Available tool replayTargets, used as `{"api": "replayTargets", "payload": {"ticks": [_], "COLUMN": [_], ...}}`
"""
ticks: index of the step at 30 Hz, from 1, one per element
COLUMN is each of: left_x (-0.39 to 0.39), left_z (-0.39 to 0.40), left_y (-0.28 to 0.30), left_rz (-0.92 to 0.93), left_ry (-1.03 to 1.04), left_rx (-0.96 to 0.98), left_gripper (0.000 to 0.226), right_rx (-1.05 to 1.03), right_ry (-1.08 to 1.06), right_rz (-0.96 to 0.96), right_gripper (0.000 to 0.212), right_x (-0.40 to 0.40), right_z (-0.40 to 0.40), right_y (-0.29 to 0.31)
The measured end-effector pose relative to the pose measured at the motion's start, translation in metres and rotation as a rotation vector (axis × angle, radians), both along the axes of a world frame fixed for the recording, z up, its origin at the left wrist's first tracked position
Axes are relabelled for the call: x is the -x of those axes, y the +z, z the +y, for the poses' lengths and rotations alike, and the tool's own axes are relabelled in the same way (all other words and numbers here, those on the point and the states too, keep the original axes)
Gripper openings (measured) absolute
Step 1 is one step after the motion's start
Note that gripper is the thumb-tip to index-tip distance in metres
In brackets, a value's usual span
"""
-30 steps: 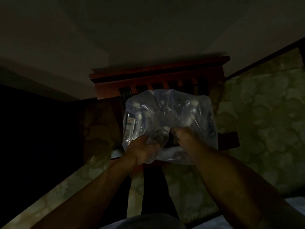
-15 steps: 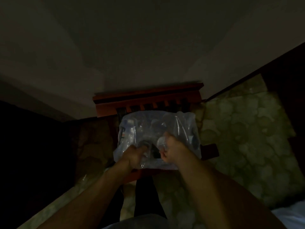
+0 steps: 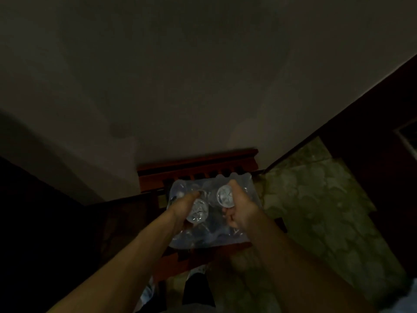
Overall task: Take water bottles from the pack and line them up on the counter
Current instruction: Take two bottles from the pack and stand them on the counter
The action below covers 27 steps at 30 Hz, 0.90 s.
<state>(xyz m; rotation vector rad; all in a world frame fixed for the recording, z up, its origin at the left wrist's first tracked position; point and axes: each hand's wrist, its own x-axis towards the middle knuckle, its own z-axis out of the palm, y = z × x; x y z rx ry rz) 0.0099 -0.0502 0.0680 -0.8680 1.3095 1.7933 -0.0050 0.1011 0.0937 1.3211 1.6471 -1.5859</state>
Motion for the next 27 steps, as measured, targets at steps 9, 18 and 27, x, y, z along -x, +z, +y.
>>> {"api": "replayTargets", "payload": {"ticks": [9,18,27], "left_x": [-0.006,-0.056,-0.133], "left_z": [-0.020,-0.066,-0.127], "left_y": [0.071,0.146,0.219], "left_rz": [0.210,0.462,0.693], "left_ry": [0.183,0.268,0.303], "left_rx": [-0.209,0.015,0.107], "left_gripper": [0.043,0.064,0.052], "right_rx": [0.081,0.304,0.698], "right_ry": [0.029,0.226,0.445], "right_rz": [0.226,0.571,0.830], "right_gripper": [0.038,0.027,0.057], "right_x": [-0.012,-0.059,-0.125], "right_z": [-0.039,-0.061,-0.104], "right_y": [0.072,0.125,0.190]}}
